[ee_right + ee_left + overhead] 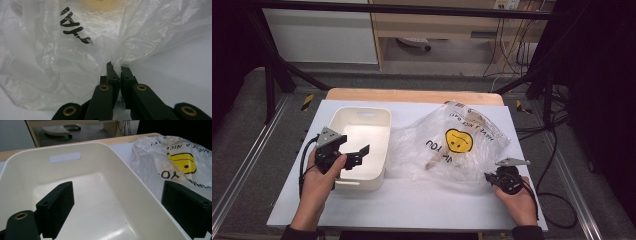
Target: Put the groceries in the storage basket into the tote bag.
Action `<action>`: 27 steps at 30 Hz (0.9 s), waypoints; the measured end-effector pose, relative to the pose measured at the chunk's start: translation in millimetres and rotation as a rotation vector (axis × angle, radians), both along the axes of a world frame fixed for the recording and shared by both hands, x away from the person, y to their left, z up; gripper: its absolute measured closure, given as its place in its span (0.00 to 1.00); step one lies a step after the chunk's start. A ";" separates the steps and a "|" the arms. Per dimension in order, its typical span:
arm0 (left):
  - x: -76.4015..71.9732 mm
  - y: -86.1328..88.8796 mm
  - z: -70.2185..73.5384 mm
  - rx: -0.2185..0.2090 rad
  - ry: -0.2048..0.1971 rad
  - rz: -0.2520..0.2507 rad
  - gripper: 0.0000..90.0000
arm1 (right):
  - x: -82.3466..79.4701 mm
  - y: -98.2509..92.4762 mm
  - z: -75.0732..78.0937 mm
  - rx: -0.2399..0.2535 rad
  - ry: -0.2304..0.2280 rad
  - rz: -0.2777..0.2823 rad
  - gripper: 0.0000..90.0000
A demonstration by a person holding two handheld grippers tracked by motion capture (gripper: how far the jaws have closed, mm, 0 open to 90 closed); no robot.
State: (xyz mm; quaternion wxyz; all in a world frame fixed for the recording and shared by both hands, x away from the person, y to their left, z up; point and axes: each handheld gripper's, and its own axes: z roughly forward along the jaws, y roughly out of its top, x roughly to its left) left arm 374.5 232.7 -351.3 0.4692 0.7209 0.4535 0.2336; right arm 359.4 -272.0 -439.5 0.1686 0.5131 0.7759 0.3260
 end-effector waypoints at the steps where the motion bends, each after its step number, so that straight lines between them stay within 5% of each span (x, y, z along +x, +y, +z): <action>1: -0.5 -1.1 0.7 -0.001 -0.002 -0.001 0.12 | 1.4 -4.4 0.6 -0.006 -0.006 -0.007 1.00; 10: -6.6 -21.0 4.0 0.001 -0.006 -0.058 0.12 | 21.1 -55.5 1.3 -0.052 -0.064 -0.130 1.00; 13: -9.0 -29.3 4.7 0.005 -0.009 -0.079 0.12 | 24.9 -66.8 0.7 -0.028 -0.081 -0.148 0.96; 16: -11.3 -36.7 4.6 0.009 -0.013 -0.095 0.12 | 22.9 -64.4 0.9 0.001 -0.084 -0.113 0.78; 21: -13.6 -42.6 2.3 0.022 -0.013 -0.106 0.12 | 11.9 -46.2 8.1 0.017 -0.121 -0.072 0.28; 27: -12.7 -41.6 1.9 0.013 -0.025 -0.087 0.12 | -0.7 -28.9 12.7 0.018 -0.132 -0.093 0.09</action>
